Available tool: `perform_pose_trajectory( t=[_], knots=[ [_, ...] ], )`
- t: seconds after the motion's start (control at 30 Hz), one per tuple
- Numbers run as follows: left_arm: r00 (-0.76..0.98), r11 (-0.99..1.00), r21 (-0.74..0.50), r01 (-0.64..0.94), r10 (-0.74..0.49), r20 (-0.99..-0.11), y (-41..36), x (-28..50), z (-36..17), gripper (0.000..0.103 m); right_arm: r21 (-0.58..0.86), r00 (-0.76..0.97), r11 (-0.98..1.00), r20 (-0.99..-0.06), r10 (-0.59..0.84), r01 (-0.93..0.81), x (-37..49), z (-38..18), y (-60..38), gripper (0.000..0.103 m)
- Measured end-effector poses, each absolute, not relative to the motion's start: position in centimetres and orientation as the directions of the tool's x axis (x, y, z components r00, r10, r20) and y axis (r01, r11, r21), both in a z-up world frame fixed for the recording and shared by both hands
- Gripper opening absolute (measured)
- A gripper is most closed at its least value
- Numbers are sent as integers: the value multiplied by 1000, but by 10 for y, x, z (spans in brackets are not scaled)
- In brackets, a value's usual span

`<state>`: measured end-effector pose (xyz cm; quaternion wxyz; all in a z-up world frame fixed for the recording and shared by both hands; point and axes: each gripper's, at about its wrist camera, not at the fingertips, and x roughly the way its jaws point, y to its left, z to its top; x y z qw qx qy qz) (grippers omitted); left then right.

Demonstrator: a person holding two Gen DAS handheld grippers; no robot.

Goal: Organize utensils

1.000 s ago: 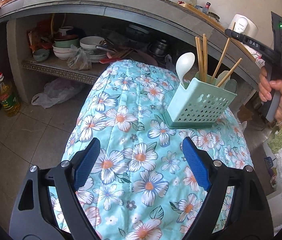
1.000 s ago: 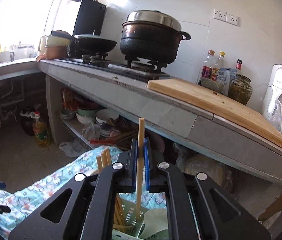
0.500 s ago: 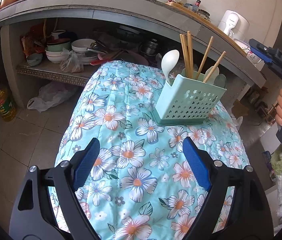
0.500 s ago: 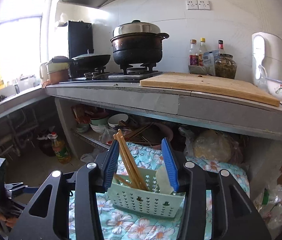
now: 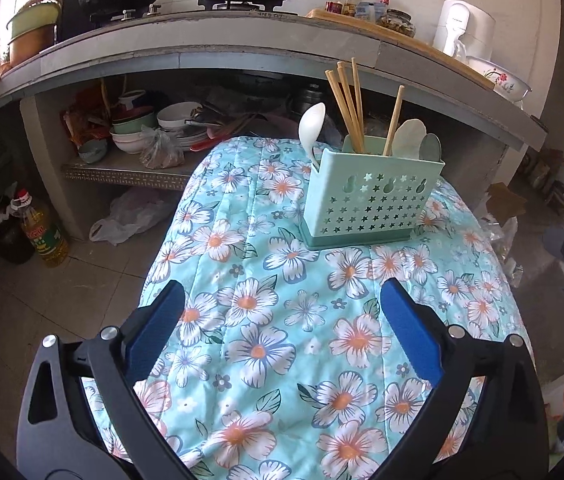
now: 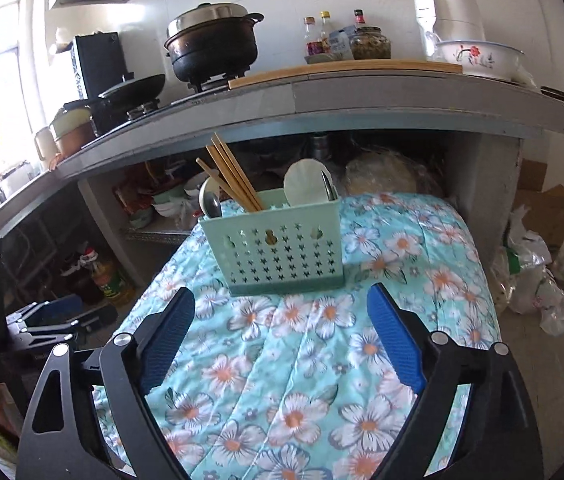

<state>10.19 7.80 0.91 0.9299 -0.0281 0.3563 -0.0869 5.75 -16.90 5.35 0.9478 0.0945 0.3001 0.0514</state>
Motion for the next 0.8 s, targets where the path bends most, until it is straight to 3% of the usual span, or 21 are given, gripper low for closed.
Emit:
perform_pose_trajectory(
  t=[0.13, 0.37, 0.57, 0.8],
  knots=[
    [732, 988, -87, 131, -156, -663, 65, 92, 16, 95, 200, 818, 980, -565, 109, 7, 38, 49, -164, 97],
    [748, 995, -24, 93, -86, -658, 51, 71, 31, 95, 149, 833, 987, -552, 33, 59, 14, 58, -161, 97],
    [775, 990, 105, 99, -10, -632, 37, 58, 40, 95, 127, 837, 990, -547, 13, 67, -2, 61, -159, 97],
    [790, 994, 81, 78, -13, -613, 36, 55, 46, 95, 115, 830, 990, -558, 0, 77, -3, 61, -158, 97]
  ],
)
